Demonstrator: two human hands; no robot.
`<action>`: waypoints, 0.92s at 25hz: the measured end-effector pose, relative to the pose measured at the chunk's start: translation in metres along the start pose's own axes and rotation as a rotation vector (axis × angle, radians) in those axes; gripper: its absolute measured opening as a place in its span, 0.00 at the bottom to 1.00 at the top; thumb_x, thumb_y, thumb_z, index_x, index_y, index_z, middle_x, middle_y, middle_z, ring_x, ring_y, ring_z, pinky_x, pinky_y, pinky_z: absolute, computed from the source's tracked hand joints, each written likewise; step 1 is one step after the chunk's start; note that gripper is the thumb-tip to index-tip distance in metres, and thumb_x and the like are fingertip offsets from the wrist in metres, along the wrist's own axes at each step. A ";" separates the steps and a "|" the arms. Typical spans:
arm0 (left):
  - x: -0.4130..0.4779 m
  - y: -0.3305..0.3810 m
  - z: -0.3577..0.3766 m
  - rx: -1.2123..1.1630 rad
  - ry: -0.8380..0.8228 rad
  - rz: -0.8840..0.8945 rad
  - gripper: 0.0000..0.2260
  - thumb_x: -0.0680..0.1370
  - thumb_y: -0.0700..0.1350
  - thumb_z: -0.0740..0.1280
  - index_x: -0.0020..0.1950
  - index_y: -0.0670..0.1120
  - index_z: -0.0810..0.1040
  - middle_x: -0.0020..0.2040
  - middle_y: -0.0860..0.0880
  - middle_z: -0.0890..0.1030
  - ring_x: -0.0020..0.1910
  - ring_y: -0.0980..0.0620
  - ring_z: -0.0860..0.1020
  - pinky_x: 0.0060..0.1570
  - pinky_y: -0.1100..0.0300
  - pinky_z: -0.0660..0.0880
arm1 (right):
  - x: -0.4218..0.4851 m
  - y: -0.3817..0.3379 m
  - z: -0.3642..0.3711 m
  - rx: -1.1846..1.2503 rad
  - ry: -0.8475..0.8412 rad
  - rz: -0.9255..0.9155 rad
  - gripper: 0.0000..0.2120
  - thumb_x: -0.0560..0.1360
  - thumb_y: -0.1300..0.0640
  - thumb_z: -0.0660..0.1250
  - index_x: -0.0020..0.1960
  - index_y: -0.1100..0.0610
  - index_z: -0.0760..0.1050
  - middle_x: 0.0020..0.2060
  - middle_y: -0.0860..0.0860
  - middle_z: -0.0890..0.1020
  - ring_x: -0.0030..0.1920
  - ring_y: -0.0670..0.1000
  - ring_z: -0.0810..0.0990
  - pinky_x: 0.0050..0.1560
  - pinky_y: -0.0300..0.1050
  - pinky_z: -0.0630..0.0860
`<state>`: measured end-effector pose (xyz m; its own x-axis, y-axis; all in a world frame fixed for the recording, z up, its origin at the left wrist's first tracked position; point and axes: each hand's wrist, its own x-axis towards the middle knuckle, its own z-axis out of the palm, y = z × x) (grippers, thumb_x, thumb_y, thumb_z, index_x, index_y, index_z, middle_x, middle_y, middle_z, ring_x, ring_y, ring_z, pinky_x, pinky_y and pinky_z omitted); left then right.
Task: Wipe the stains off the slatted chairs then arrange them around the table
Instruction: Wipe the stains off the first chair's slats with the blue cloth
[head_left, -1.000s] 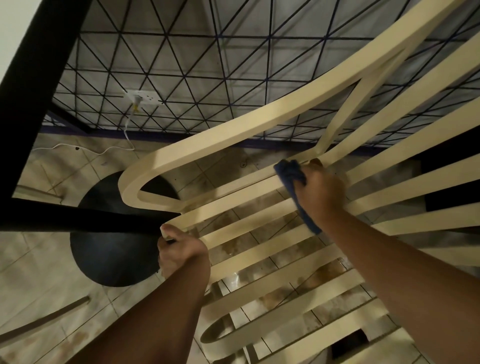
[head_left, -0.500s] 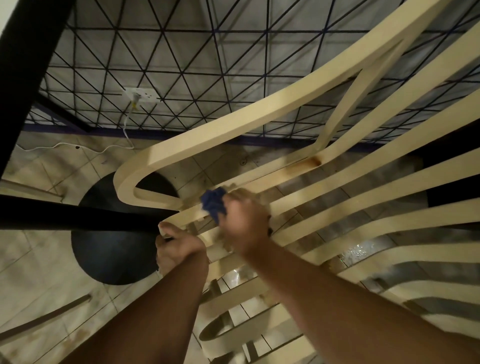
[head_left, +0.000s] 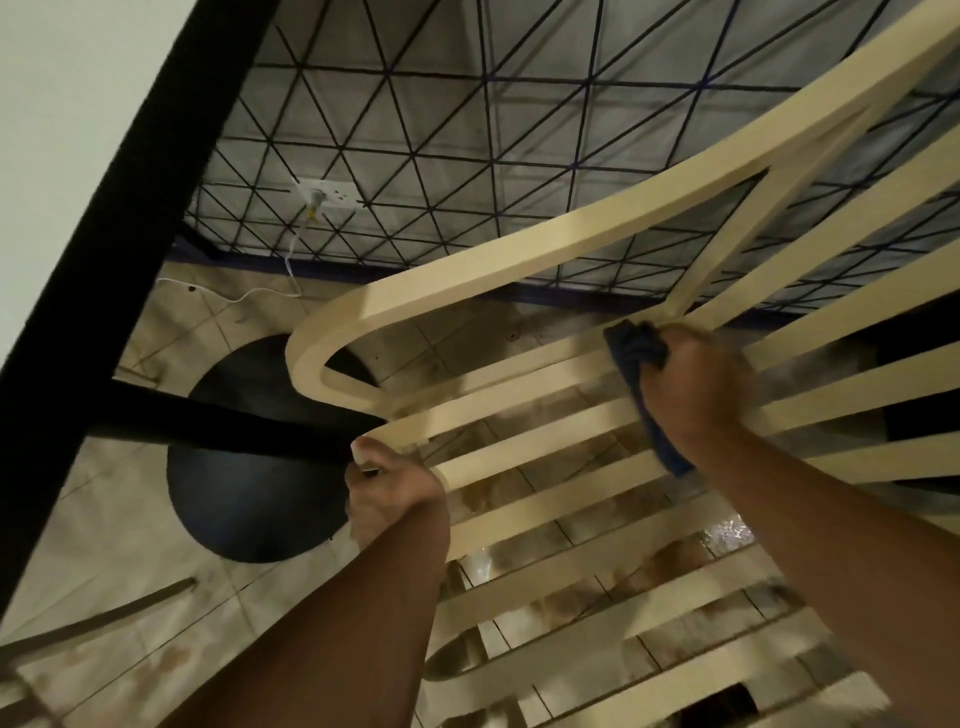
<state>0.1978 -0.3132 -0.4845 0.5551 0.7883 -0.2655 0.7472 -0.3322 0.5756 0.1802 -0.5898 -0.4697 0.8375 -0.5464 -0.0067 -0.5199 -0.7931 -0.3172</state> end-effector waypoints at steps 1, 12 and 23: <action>0.002 -0.001 0.002 0.022 0.002 0.006 0.31 0.83 0.65 0.49 0.65 0.46 0.81 0.56 0.40 0.83 0.55 0.40 0.81 0.54 0.51 0.71 | 0.004 0.000 -0.001 -0.001 0.036 0.024 0.07 0.76 0.57 0.70 0.50 0.61 0.78 0.39 0.60 0.81 0.39 0.60 0.79 0.40 0.52 0.76; 0.002 -0.004 0.005 0.022 0.028 -0.013 0.30 0.82 0.66 0.51 0.64 0.47 0.81 0.56 0.41 0.83 0.56 0.40 0.81 0.62 0.45 0.73 | -0.058 -0.121 0.021 0.206 -0.262 0.076 0.15 0.80 0.41 0.63 0.52 0.53 0.75 0.38 0.48 0.79 0.36 0.50 0.79 0.38 0.45 0.77; 0.005 -0.007 0.009 0.008 0.032 -0.011 0.39 0.75 0.71 0.43 0.65 0.48 0.81 0.55 0.42 0.84 0.55 0.41 0.82 0.63 0.41 0.75 | -0.054 -0.088 0.019 0.101 -0.175 -0.088 0.10 0.79 0.50 0.67 0.57 0.54 0.73 0.46 0.50 0.77 0.41 0.49 0.78 0.38 0.42 0.70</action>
<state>0.1987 -0.3113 -0.4964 0.5351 0.8079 -0.2468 0.7561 -0.3278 0.5664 0.1840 -0.4853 -0.4594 0.9000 -0.4142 -0.1361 -0.4313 -0.8002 -0.4167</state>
